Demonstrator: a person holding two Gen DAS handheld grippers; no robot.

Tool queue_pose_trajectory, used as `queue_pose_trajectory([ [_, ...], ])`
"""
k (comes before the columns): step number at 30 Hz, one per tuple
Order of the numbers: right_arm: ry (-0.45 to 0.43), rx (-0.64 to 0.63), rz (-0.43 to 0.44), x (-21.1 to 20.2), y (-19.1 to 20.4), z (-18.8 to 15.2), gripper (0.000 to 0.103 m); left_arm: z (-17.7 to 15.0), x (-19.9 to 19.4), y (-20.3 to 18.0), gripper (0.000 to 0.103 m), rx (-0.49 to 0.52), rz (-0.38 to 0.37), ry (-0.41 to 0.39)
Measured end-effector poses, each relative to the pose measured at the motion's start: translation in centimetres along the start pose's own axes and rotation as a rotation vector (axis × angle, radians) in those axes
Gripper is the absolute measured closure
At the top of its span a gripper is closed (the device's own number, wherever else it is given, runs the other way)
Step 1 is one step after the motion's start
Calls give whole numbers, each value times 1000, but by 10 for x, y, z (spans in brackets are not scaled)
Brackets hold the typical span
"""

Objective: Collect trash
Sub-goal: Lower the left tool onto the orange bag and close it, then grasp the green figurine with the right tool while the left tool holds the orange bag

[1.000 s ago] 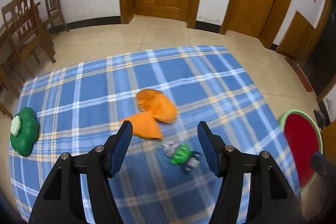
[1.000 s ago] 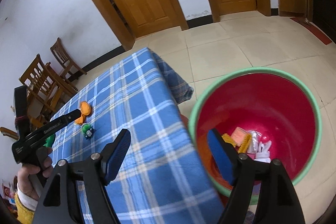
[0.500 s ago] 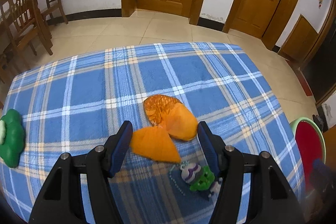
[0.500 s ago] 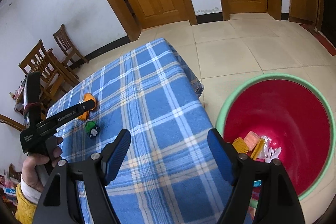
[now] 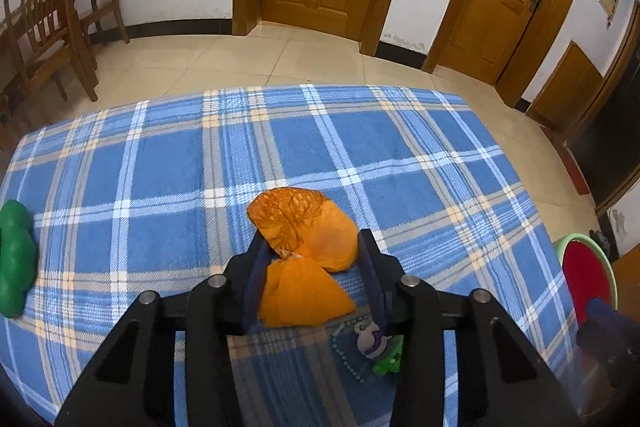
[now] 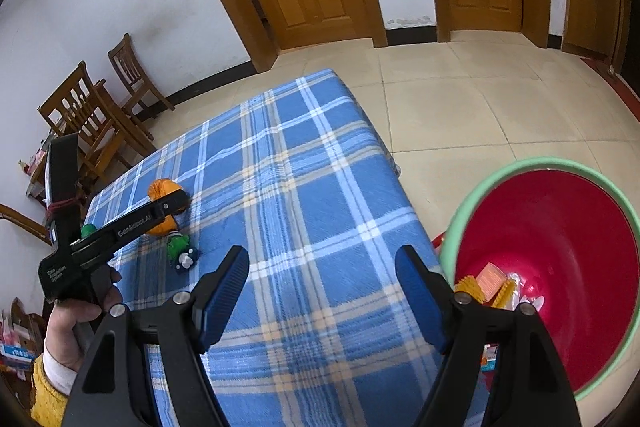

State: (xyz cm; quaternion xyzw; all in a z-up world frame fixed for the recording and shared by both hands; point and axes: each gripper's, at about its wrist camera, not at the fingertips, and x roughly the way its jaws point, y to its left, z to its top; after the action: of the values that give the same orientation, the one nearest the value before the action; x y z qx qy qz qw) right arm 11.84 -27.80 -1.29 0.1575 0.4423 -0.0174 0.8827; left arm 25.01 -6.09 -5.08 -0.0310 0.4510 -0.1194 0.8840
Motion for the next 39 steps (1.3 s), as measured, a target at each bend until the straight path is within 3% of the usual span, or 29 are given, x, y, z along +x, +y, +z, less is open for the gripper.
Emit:
queue_pose_trajectory([
  [21,56,-161,106,44,78,-2,25,-41,-58,55,60,-142,70,-32],
  [31,78,-224,117,67,108,-10,26,-60,-68,77,60,-198,104,-31],
  [34,68,-247,108,72,115,-12,32,-65,-69,82,60,-213,108,-27],
  [39,59,-302,93,76,125,-15,62,-69,-68,87,60,-231,106,-20],
])
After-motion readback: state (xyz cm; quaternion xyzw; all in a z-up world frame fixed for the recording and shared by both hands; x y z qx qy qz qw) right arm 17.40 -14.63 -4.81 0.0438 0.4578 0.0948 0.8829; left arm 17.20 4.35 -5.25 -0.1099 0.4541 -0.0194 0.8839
